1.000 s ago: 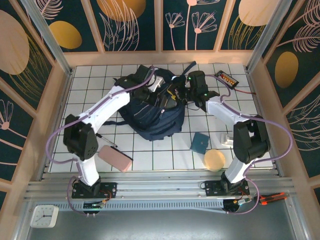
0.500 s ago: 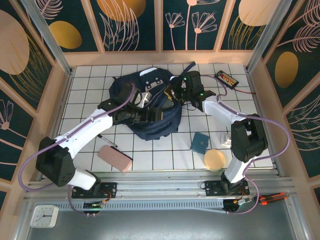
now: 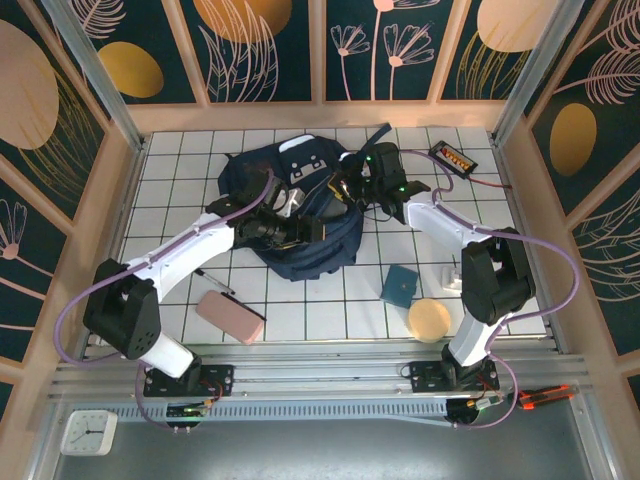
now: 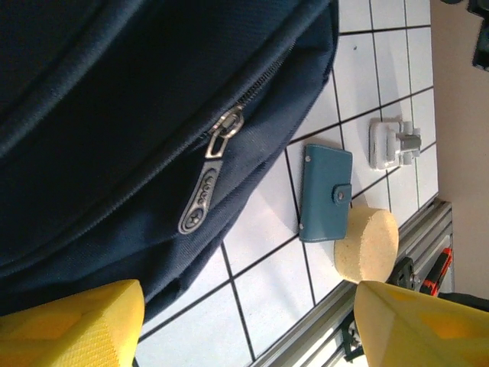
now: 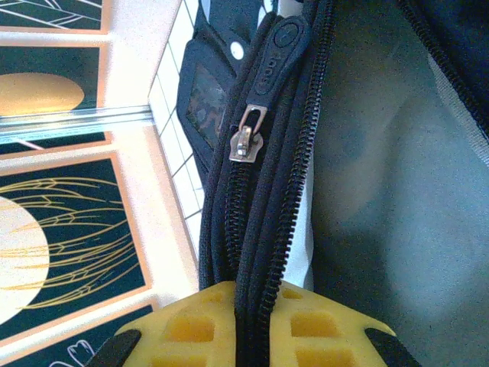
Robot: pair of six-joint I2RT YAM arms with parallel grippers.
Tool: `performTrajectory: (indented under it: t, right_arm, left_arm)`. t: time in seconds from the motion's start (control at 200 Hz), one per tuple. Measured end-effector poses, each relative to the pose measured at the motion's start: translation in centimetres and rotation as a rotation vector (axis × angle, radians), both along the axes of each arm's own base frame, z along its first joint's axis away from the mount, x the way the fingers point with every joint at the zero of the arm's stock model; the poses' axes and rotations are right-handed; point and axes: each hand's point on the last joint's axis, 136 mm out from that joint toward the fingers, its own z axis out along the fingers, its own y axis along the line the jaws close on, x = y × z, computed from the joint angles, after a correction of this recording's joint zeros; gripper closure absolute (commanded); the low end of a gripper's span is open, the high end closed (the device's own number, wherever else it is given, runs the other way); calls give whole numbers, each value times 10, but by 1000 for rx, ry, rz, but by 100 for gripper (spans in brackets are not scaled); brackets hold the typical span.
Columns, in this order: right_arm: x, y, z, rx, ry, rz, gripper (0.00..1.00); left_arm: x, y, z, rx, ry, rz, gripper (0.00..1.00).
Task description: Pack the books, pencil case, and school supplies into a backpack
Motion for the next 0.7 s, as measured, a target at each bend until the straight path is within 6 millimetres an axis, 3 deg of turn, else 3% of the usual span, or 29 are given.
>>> performTrajectory:
  t: [0.515, 0.701]
  right_arm:
    - [-6, 8, -1, -4, 2, 12, 93]
    - [-6, 8, -1, -5, 2, 13, 94]
  left_arm:
    - [13, -8, -18, -17, 35, 20, 35]
    - [16, -6, -21, -16, 44, 35, 44]
